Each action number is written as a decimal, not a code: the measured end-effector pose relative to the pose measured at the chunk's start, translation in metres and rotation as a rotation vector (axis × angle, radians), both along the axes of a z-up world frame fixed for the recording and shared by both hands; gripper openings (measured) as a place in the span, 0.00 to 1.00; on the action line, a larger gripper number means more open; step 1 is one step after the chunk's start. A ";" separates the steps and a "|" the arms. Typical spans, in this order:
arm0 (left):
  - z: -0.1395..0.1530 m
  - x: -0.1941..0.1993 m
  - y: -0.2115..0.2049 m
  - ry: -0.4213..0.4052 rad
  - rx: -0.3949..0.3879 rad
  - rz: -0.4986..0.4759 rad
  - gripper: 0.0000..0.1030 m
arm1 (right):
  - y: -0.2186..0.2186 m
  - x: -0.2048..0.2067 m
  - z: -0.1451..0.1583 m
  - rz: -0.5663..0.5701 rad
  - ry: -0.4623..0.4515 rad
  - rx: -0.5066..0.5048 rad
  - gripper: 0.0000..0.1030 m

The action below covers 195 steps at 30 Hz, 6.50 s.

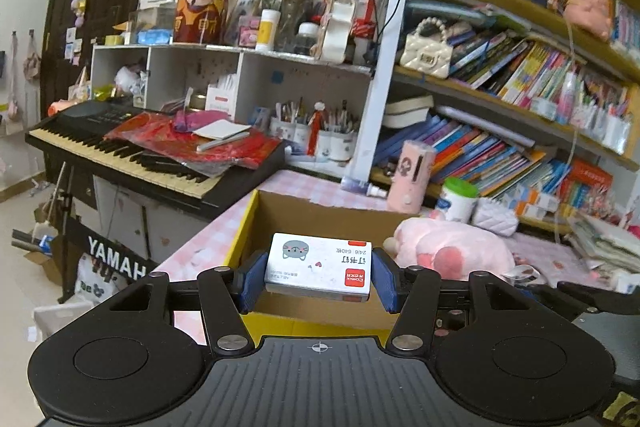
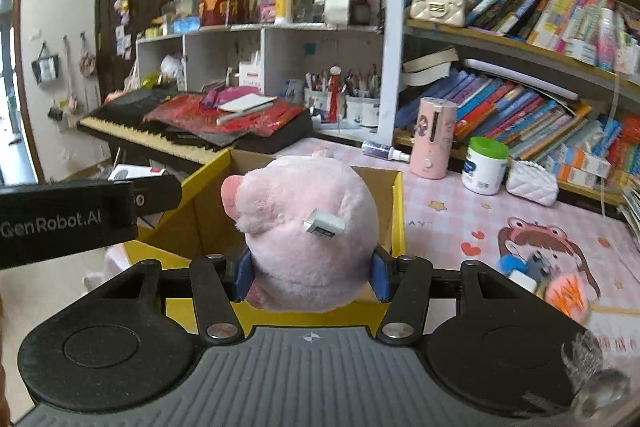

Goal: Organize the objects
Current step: 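Carry the card box and the pig over the yellow box with both grippers, then lower both grippers into the yellow box and open them, then withdraw both grippers from the box toward the yellow tape roll, then grasp the pink plush donut with orange clip using the left gripper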

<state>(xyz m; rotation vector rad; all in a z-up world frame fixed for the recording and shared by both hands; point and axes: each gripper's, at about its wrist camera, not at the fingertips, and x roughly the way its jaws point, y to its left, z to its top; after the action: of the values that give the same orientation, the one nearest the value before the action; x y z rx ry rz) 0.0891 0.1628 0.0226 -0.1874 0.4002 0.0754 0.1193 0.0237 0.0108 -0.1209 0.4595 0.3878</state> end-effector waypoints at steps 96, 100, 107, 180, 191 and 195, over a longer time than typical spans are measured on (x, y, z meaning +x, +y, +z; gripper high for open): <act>-0.045 -0.097 -0.114 0.256 0.092 -0.035 0.95 | -0.136 -0.121 -0.053 -0.229 0.226 -0.126 0.94; -0.046 -0.090 -0.125 0.262 0.103 -0.076 0.95 | -0.149 -0.117 -0.054 -0.265 0.242 -0.110 0.94; -0.047 -0.071 -0.148 0.265 0.107 -0.142 0.95 | -0.173 -0.107 -0.055 -0.321 0.257 -0.101 0.94; -0.070 0.182 -0.336 0.343 0.049 -0.267 0.92 | -0.325 0.117 -0.081 -0.070 0.280 -0.114 0.94; -0.094 0.199 -0.345 0.421 0.076 -0.293 0.61 | -0.328 0.119 -0.084 -0.033 0.273 -0.136 0.95; -0.071 0.183 -0.336 0.324 0.053 -0.295 0.61 | -0.326 0.125 -0.086 -0.041 0.288 -0.126 0.99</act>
<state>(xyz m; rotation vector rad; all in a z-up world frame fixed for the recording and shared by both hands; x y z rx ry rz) 0.2726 -0.1735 -0.0484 -0.0619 0.7436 -0.1763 0.2446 -0.3027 -0.0751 -0.1790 0.7699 0.3366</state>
